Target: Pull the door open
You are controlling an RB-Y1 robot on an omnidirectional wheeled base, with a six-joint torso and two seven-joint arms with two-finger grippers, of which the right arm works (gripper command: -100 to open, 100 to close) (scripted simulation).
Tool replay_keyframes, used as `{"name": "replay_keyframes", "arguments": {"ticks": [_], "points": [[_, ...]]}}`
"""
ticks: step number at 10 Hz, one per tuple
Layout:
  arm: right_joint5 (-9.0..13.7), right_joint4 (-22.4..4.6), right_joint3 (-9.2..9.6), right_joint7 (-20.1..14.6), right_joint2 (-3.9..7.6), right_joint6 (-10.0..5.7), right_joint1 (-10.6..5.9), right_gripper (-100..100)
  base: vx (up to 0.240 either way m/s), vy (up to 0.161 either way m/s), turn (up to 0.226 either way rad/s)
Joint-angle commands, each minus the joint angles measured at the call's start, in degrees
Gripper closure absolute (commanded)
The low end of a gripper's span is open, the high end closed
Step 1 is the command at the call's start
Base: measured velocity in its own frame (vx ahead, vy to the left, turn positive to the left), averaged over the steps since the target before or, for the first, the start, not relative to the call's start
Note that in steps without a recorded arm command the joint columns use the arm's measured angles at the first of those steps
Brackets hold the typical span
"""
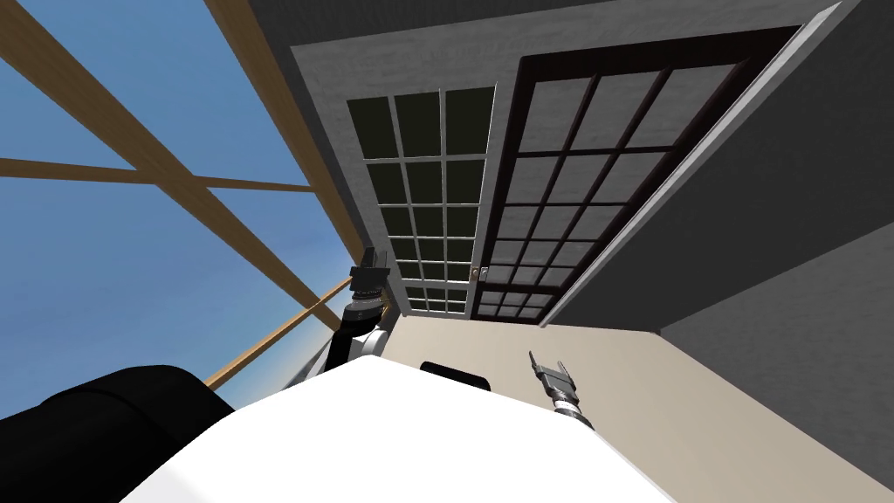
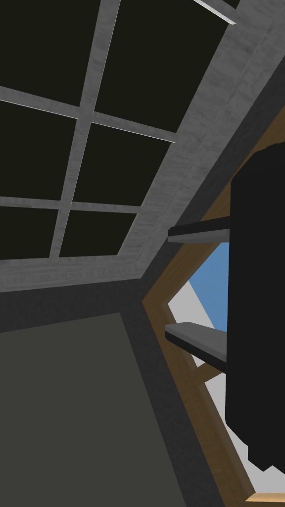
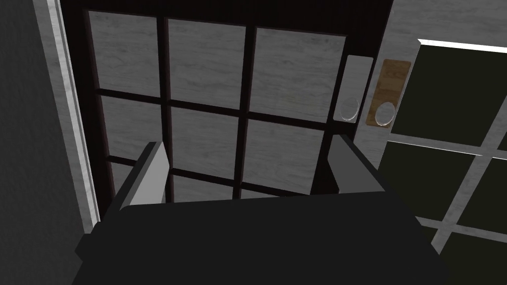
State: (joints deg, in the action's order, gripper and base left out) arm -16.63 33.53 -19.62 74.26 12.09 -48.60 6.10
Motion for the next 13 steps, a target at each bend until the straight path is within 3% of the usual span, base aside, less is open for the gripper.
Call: {"name": "replay_keyframes", "arguments": {"ticks": [1,2,7,11,12,13], "points": [[1.78,1.0,-0.13,0.93,0.19,1.1,1.56,-100,-0.044,-0.015,0.092],[1.78,1.0,-0.13,0.93,0.19,1.1,1.56,-100,-0.023,-0.013,0.032],[7.4,0.0,-0.42,3.91,0.76,1.85,2.27,-100,0.029,-0.008,0.118],[10.58,0.55,0.46,5.94,-1.02,2.07,0.2,-100,0.162,-0.022,0.173],[10.58,0.55,0.46,5.94,-1.02,2.07,0.2,-100,0.139,-0.025,0.036],[11.11,1.01,0.95,6.37,-1.85,2.02,-0.99,-100,0.14,-0.04,0.139]]}}
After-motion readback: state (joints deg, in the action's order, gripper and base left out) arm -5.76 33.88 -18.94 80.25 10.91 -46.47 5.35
